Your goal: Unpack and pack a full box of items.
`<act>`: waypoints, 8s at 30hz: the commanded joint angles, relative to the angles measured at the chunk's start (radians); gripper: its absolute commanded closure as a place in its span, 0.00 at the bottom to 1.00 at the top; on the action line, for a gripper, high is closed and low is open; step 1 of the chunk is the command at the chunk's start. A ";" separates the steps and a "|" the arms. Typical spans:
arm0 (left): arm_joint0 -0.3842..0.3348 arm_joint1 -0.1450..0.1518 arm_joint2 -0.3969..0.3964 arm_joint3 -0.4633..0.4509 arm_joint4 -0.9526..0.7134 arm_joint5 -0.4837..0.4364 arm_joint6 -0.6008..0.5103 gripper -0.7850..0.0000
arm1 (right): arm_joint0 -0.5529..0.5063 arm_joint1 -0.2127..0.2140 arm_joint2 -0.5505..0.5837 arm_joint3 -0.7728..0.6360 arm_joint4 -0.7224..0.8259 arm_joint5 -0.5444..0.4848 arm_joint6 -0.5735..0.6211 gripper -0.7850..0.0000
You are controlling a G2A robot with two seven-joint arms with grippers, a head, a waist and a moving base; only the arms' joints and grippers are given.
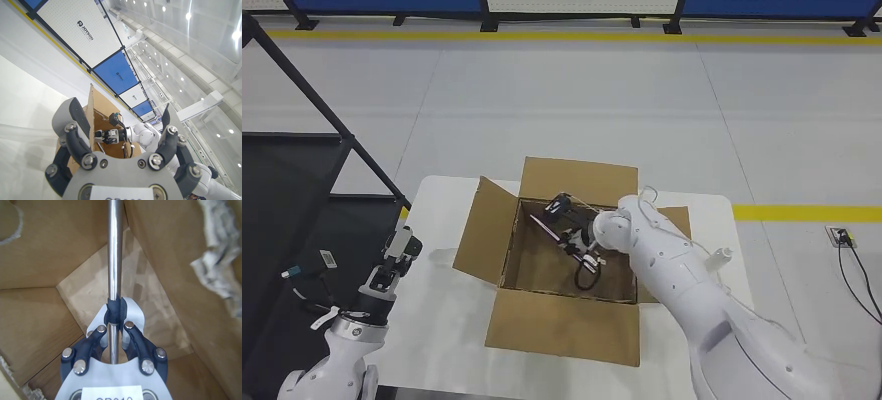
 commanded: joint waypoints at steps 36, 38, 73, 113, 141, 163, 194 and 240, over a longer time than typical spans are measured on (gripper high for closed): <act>0.000 0.000 0.000 0.000 0.000 0.000 0.000 0.00 | -1.091 0.455 1.028 -1.863 -0.251 0.714 0.204 1.00; 0.000 0.000 0.000 0.000 0.000 0.000 0.000 0.00 | -1.116 0.456 1.057 -1.867 -0.249 0.772 0.239 1.00; 0.000 0.000 0.000 0.000 0.000 0.000 0.000 0.00 | -0.961 0.470 0.940 -1.226 -0.095 0.804 0.387 1.00; 0.000 0.000 0.000 0.000 0.000 0.000 0.000 0.00 | -0.885 0.483 0.827 -1.083 -0.122 0.741 0.325 0.60; -0.015 0.005 -0.027 0.023 0.042 0.022 0.015 0.00 | -1.058 0.519 1.044 -1.463 -0.032 0.751 0.228 0.39; -0.174 0.046 0.030 0.164 0.256 -0.038 -0.332 0.00 | -1.129 0.523 1.140 -1.514 0.216 0.522 0.043 0.00; -0.306 0.068 0.171 0.215 0.299 0.223 -0.444 1.00 | -1.087 0.547 1.107 -1.367 0.317 0.435 0.037 0.00; -0.098 0.114 -0.001 0.142 0.230 0.160 -0.401 1.00 | -1.121 0.604 1.102 -1.521 0.150 0.390 0.194 0.00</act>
